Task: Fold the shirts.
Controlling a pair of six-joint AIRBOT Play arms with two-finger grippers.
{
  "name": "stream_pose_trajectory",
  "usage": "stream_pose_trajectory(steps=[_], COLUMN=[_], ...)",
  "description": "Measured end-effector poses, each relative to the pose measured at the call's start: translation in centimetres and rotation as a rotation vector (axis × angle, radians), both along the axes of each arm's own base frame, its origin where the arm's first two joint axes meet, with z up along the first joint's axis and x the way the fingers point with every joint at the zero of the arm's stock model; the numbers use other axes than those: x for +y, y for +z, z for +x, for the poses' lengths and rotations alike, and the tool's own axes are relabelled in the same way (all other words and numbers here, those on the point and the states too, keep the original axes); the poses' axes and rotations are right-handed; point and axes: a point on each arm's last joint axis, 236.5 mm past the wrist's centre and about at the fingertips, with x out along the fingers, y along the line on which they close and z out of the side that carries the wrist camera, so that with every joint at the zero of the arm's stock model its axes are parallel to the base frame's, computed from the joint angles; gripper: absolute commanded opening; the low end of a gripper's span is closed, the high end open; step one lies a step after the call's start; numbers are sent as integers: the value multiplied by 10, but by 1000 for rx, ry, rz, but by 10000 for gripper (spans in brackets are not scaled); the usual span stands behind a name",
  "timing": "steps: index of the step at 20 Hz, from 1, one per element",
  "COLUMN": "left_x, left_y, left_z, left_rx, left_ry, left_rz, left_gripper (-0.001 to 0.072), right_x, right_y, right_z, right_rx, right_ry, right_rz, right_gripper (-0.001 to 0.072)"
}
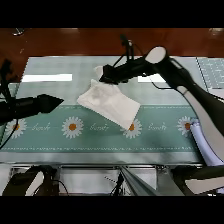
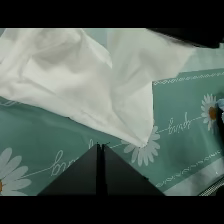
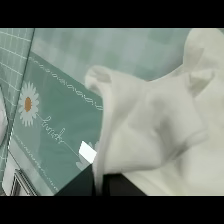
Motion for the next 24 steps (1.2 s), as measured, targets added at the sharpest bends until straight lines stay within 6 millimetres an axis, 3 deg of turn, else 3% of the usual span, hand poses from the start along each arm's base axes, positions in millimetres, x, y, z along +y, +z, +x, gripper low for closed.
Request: stream_pose_trajectory(steps=[4, 5, 6, 9, 12, 14, 16, 18, 20, 22, 24], left_x=[0, 0, 1, 3, 4, 4, 5, 5, 5, 5, 5], left_y=[-13, -15, -17, -20, -22, -22, -22, -22, -23, -23, -22], left_z=[-6, -7, -7, -4, -3, -2, -2, -2, -2, -1, -1], left_rx=[21, 26, 30, 26, 27, 25, 25, 24, 24, 23, 23], left_ry=[5, 7, 9, 27, 36, 39, 41, 42, 43, 44, 44], left_rz=[-3, -3, -3, -4, -6, -5, -5, -5, -5, -5, -5], left_gripper=[18, 18, 18, 18, 18, 18, 18, 18, 18, 18, 18], right_x=[24, 28, 32, 38, 14, -18, -67, -138, -213, -273, -304], right_y=[-29, -33, -37, -41, -21, 2, 25, 36, 44, 38, 10], right_z=[8, 7, 6, 2, 14, 6, -10, -26, -43, -70, -104], right_rx=[67, 79, 92, 95, 91, 101, 64, 13, -36, -56, -31], right_ry=[9, 13, 15, 39, 17, 58, 103, 62, -100, -321, -524], right_rz=[21, 25, 30, 33, 50, 35, -70, -275, -446, -534, -519], right_gripper=[28, 161, 646, 631, 628, 628, 628, 628, 627, 627, 627])
